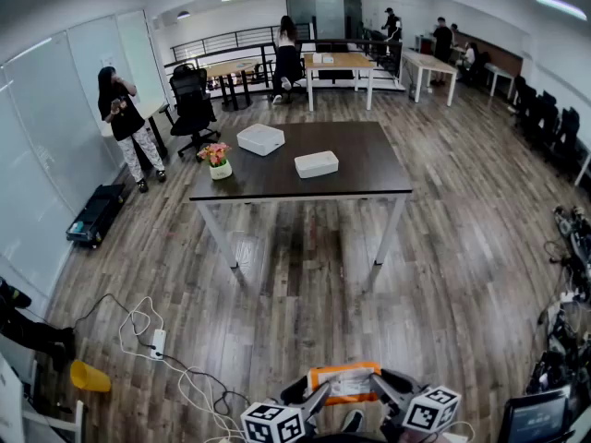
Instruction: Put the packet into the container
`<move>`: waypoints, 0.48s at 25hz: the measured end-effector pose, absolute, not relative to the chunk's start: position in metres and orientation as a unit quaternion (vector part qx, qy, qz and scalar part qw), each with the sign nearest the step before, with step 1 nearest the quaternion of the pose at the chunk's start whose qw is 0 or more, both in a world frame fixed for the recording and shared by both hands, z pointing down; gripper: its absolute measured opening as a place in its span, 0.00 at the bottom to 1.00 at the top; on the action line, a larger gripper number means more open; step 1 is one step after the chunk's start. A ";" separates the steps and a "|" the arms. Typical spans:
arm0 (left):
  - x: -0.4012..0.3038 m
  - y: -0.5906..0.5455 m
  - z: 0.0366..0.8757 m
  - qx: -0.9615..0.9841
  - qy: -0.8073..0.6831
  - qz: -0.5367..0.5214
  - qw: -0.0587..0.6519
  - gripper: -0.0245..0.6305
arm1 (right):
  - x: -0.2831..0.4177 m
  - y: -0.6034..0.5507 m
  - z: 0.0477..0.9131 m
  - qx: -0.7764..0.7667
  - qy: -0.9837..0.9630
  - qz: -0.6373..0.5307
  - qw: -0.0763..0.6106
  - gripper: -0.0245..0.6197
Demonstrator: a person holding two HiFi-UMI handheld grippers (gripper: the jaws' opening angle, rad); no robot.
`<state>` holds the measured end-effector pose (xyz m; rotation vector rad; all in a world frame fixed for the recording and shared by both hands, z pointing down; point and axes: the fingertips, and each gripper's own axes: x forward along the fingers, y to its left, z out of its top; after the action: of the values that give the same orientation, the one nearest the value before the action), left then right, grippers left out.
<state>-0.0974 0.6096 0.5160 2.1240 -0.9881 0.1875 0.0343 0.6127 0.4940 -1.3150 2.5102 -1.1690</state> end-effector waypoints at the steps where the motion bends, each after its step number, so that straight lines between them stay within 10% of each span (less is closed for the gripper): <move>1: -0.094 0.610 0.514 0.833 -0.389 0.074 0.386 0.37 | 0.039 0.614 0.495 -0.430 0.818 -0.381 0.036 0.15; 12: -0.072 0.607 0.513 0.833 -0.393 0.076 0.383 0.37 | 0.058 0.610 0.490 -0.425 0.819 -0.383 0.048 0.15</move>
<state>-0.0723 0.6067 0.5127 2.1231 -1.0017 0.1929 0.0583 0.6098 0.4900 -1.2955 2.4973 -1.1666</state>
